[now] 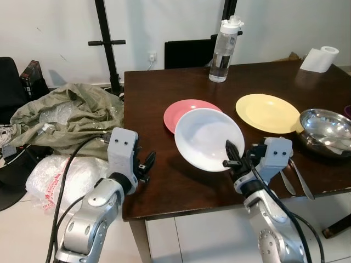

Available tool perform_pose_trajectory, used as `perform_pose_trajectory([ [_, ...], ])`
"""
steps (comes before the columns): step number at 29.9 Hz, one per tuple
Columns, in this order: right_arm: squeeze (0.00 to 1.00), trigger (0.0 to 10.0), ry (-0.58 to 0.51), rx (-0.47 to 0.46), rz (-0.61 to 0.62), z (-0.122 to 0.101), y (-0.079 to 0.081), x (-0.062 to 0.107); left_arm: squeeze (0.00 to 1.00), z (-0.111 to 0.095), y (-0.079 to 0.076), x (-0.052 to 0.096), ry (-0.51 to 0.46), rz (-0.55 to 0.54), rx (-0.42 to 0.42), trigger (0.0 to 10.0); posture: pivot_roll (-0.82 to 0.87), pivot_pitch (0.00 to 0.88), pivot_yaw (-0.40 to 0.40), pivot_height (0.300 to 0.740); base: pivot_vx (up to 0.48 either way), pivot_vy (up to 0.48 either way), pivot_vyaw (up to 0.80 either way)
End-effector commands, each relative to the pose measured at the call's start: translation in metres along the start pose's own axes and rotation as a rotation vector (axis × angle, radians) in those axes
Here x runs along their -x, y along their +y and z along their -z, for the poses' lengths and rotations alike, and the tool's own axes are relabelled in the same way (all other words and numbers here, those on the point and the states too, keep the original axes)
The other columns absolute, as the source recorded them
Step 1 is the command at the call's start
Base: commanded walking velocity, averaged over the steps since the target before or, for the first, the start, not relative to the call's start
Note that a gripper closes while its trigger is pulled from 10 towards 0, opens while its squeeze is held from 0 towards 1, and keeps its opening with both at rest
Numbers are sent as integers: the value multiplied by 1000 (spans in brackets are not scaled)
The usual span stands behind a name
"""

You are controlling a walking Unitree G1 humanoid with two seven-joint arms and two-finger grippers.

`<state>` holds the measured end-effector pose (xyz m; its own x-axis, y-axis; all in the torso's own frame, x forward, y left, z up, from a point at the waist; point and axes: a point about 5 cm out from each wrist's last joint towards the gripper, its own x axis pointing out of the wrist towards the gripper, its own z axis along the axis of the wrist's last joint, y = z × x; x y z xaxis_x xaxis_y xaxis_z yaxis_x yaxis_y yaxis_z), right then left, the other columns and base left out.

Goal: Setting the table

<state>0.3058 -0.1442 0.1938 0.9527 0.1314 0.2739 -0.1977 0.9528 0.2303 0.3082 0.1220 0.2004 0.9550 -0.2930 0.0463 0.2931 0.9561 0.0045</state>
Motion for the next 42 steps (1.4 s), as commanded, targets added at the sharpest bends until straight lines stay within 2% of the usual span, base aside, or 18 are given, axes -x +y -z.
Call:
perform_pose_trajectory([
  [1, 0, 10000, 6, -6, 4, 2, 2, 4, 0, 4, 1, -1, 5, -16, 3, 10000, 57, 125, 88, 740, 0, 0, 0],
  [18, 0, 10000, 26, -31, 0, 5, 2, 4, 0, 5, -5, -5, -16, -7, 17, 10000, 52, 115, 83, 740, 0, 0, 0],
  [42, 0, 10000, 41, -49, -9, 8, 4, 2, 0, 8, -2, -5, -5, -18, 5, 10000, 58, 99, 93, 740, 0, 0, 0],
])
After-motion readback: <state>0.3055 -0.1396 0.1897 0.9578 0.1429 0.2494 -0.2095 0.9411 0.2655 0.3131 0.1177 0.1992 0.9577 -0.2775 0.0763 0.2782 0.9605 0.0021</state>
